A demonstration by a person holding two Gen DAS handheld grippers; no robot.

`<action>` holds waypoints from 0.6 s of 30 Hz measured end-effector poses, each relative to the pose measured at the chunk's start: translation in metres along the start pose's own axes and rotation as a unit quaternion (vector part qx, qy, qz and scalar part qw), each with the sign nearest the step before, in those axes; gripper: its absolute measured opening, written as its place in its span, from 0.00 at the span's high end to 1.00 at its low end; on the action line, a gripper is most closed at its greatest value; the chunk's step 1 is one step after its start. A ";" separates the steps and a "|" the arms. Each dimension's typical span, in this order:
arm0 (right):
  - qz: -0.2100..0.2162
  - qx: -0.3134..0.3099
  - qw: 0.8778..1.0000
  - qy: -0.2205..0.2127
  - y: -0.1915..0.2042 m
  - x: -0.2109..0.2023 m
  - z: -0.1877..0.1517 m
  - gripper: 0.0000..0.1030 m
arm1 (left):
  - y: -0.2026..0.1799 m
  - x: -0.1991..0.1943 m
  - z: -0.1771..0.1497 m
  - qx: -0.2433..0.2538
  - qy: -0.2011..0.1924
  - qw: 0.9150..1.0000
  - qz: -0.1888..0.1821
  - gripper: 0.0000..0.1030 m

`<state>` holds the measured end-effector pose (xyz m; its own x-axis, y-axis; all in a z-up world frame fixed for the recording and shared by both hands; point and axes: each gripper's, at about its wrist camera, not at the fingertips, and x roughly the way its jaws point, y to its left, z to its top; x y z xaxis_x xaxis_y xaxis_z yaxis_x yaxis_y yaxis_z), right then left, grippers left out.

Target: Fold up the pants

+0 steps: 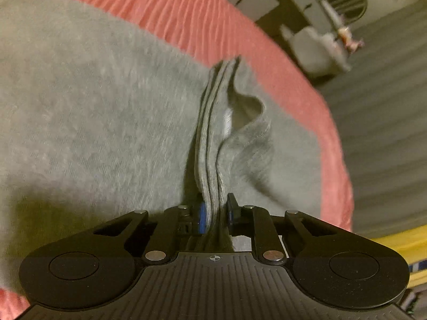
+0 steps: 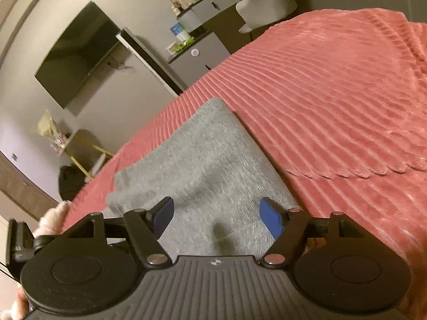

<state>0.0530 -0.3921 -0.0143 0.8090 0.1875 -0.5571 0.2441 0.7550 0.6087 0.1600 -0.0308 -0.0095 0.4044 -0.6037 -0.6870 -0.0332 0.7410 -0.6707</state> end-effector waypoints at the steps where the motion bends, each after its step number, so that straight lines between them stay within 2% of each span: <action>1: 0.004 0.004 1.000 -0.004 -0.001 -0.002 0.000 0.28 | -0.001 -0.010 0.000 0.006 -0.011 1.000 -0.008 0.84; 3: 0.006 0.010 1.000 -0.007 -0.002 -0.003 0.000 0.26 | -0.003 -0.033 -0.003 0.029 -0.043 0.999 -0.004 0.84; 5: 0.001 0.011 1.000 -0.004 -0.002 -0.002 0.001 0.23 | 0.000 -0.052 -0.005 0.048 -0.070 0.996 0.017 0.84; 8: 0.002 0.014 1.000 0.006 -0.002 0.002 0.000 0.22 | 0.021 -0.066 -0.007 0.048 -0.067 0.995 0.065 0.83; 10: 0.002 0.010 1.000 0.014 0.000 0.006 0.000 0.22 | 0.034 -0.063 -0.010 0.057 -0.052 0.991 0.113 0.77; 11: 0.001 0.005 1.000 0.019 0.001 0.008 -0.001 0.22 | 0.039 -0.062 -0.011 0.059 -0.045 0.990 0.124 0.76; 14: 0.002 -0.014 1.000 0.026 0.007 0.010 -0.003 0.21 | 0.042 -0.061 -0.014 0.056 -0.052 0.990 0.114 0.58; 16: 0.004 -0.028 0.999 0.023 0.011 0.009 -0.004 0.21 | 0.042 -0.066 -0.017 0.054 -0.064 0.991 0.104 0.42; 18: 0.009 -0.041 0.999 0.017 0.016 0.006 -0.005 0.21 | 0.037 -0.064 -0.017 0.057 -0.066 0.991 0.097 0.41</action>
<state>0.0586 -0.3759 -0.0109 0.7941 0.2222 -0.5657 0.1832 0.8000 0.5714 0.1170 0.0302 0.0047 0.5175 -0.4077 -0.7523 -0.0221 0.8725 -0.4881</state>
